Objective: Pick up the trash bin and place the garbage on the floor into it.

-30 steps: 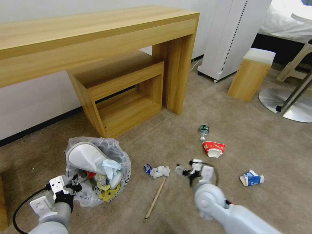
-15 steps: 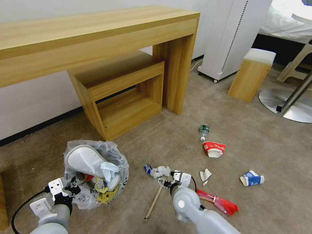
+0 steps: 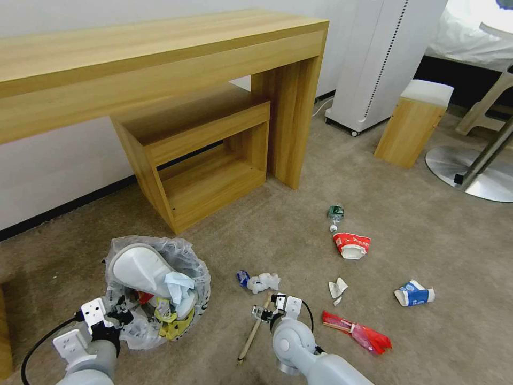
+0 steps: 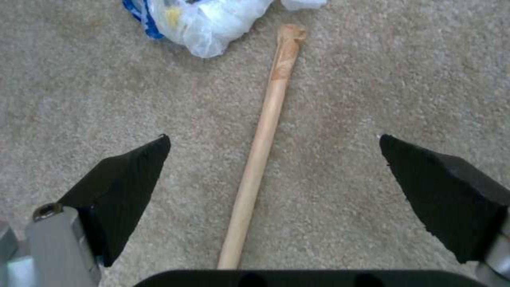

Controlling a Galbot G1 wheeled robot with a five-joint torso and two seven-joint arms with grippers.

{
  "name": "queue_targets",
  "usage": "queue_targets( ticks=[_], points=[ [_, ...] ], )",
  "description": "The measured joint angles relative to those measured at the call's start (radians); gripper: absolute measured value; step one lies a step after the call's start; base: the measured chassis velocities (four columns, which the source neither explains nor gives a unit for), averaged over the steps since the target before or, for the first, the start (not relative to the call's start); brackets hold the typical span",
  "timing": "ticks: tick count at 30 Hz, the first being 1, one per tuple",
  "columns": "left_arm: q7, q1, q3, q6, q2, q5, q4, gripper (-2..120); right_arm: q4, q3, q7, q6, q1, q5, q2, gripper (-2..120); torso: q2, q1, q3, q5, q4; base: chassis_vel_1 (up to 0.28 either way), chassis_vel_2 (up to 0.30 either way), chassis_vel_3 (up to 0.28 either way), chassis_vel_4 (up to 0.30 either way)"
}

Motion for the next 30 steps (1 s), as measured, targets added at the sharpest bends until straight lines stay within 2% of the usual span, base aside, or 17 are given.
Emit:
queue_targets(
  ticks=[25,30],
  points=[
    [0.017,0.034,0.004,0.001,-0.021,0.032,-0.019,0,0.000,0.013,0.007,0.021,-0.041,-0.072,-0.025,100,0.000,0.000,0.000,0.0000,0.0000,0.000,0.000,0.000,0.000],
    [0.021,0.033,0.008,0.000,-0.025,0.036,-0.020,0,-0.035,0.006,0.014,0.029,-0.040,-0.097,-0.015,100,0.000,0.000,0.000,0.0000,-0.0001,0.000,0.000,0.000,0.000]
  ],
)
